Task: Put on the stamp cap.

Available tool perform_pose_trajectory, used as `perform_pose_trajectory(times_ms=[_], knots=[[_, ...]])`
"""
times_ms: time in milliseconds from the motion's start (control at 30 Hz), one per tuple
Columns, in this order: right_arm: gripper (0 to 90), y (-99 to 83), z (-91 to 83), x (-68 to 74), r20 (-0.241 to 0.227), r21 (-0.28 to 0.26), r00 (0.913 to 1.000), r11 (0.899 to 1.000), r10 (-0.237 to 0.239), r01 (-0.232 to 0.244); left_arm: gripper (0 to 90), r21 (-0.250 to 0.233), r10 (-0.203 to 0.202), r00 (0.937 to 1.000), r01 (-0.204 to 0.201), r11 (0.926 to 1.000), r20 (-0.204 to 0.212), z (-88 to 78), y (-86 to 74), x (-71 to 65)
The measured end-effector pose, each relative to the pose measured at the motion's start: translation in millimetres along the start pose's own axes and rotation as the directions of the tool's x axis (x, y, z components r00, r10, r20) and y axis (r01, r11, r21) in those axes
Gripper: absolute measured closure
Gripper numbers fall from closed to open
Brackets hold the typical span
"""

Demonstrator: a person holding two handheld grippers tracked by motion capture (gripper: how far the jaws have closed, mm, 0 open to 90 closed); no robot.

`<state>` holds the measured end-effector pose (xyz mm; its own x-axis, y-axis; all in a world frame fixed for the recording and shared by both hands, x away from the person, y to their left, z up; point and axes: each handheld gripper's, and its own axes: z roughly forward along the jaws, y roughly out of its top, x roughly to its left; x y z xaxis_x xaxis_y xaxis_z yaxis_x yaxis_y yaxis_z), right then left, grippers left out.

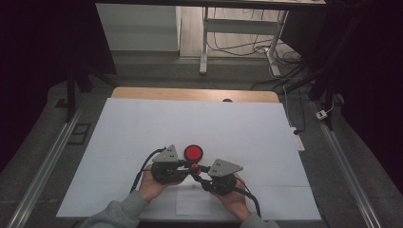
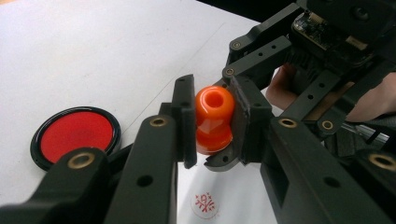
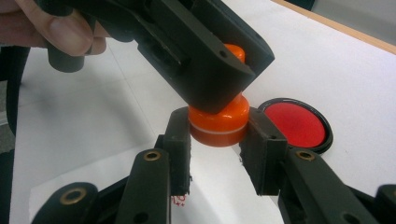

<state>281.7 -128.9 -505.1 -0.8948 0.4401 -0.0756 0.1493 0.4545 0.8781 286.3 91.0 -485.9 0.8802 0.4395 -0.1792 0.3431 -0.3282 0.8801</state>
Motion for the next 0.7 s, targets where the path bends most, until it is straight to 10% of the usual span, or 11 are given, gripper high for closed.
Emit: perform_pose_trajectory(times_ms=[700], knots=[[55.2, -1.3, -0.4, -1.6, 0.004, -0.011, 0.9999, 1.000, 0.016, -0.016, 72.6, -0.024, 0.008, 1.0000, -0.008, 0.9997, 0.004, -6.1, 3.3, 1.4]])
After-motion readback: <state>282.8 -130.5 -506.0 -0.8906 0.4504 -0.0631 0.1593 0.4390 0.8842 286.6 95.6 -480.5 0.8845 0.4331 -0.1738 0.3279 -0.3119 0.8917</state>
